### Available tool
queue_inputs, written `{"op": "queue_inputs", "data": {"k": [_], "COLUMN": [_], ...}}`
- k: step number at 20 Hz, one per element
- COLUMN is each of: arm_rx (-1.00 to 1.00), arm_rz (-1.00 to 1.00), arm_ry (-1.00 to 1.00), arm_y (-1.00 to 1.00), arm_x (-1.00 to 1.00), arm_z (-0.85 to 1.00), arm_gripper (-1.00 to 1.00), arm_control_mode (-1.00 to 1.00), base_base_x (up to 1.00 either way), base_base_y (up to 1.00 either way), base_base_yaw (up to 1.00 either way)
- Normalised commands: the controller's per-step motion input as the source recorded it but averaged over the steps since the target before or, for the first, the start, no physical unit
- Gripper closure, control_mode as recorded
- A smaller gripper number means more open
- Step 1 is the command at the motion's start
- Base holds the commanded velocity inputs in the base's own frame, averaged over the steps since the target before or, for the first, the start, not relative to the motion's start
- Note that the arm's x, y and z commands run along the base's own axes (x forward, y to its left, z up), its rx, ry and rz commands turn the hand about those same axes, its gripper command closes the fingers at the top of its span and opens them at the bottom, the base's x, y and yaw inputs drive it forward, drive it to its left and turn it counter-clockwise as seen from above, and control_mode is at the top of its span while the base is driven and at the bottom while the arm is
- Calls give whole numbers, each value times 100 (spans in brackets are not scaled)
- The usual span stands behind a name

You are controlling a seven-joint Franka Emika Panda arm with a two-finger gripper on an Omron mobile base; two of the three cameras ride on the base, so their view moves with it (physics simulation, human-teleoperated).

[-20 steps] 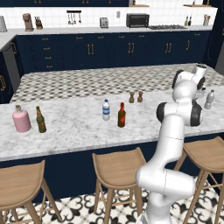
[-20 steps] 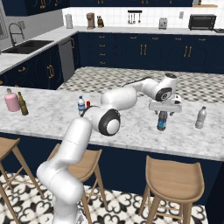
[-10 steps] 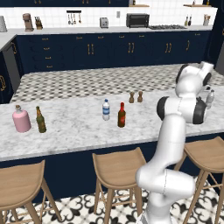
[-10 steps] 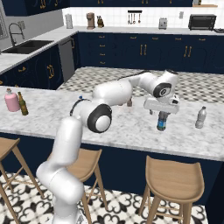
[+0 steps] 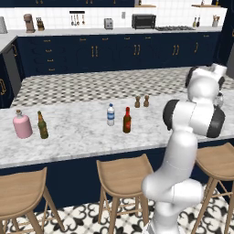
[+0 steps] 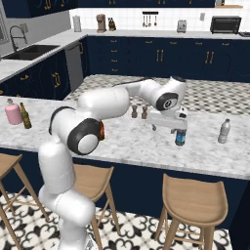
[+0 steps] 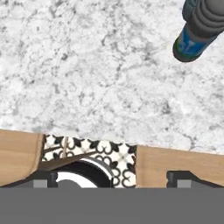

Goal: Move the plastic bottles in the middle to the plastics group, and the glass bottles in the middle to the glass group.

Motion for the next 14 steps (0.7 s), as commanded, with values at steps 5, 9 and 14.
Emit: {"op": "queue_inputs", "data": {"k": [5,9,14], "arm_rx": [-9,-6,-4], "arm_rz": [15,25,34], "arm_ry": [1,1,2], "arm_y": [100,100,100], "arm_x": [-37,-16,-33], "arm_z": [64,47,35], "arm_gripper": [-100,-100,-100], "arm_control_mode": [-100,-100,-100], "base_base_x": [0,0,0], "base_base_y": [0,0,0], "base_base_yaw": [0,0,0]}}
